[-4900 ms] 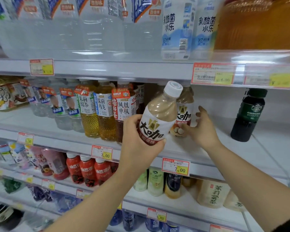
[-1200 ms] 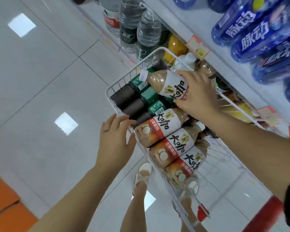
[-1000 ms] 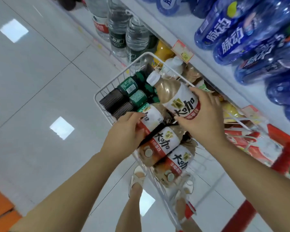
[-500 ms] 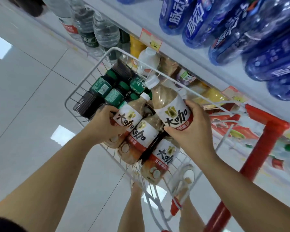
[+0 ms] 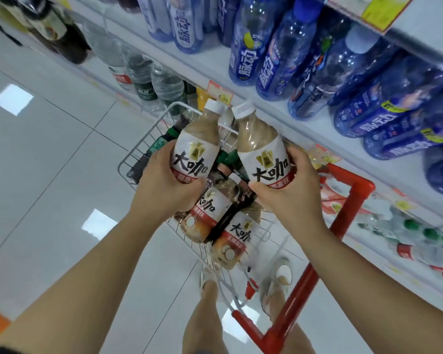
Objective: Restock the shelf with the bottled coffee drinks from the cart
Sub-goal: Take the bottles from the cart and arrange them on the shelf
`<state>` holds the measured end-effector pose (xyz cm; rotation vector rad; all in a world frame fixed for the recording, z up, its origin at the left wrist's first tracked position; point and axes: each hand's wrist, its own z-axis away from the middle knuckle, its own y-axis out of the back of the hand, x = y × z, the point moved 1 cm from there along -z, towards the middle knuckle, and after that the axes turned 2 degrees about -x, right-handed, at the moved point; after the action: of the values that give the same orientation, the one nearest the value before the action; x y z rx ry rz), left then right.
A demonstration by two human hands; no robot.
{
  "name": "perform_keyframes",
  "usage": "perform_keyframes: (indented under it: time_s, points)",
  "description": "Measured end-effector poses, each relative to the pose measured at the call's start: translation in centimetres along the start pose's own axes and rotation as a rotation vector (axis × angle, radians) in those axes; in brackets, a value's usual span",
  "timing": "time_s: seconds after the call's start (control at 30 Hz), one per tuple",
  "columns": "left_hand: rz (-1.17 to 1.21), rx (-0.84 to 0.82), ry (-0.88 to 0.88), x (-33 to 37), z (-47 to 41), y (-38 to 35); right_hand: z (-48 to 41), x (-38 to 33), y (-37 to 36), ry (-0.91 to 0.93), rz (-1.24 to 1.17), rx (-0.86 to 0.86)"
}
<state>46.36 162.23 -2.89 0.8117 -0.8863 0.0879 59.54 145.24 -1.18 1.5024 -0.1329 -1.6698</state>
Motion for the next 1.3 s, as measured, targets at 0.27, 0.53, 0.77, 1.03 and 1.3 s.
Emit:
perform_keyframes:
  time_s: [0.27, 0.53, 0.77, 1.03, 1.3]
  points:
    - [0.377, 0.101, -0.413, 18.2, 6.0, 6.6, 4.1, -11.8, 11.9, 0.233, -0.290, 0.282]
    - [0.434, 0.112, -0.901, 35.0, 12.1, 10.5, 9.1, -21.0, 26.1, 0.537, -0.528, 0.673]
    - [0.448, 0.099, -1.204, 44.6, 15.9, 10.5, 11.6, -23.9, 37.3, 0.777, -0.463, 0.889]
    - [0.451, 0.201, -1.220, 47.8, 15.6, 9.7, 7.0, -22.4, 43.5, 0.705, -0.297, 0.912]
    - [0.471, 0.275, -1.164, 48.0, 13.9, 8.8, 2.3, -22.2, 44.5, 0.573, -0.272, 0.813]
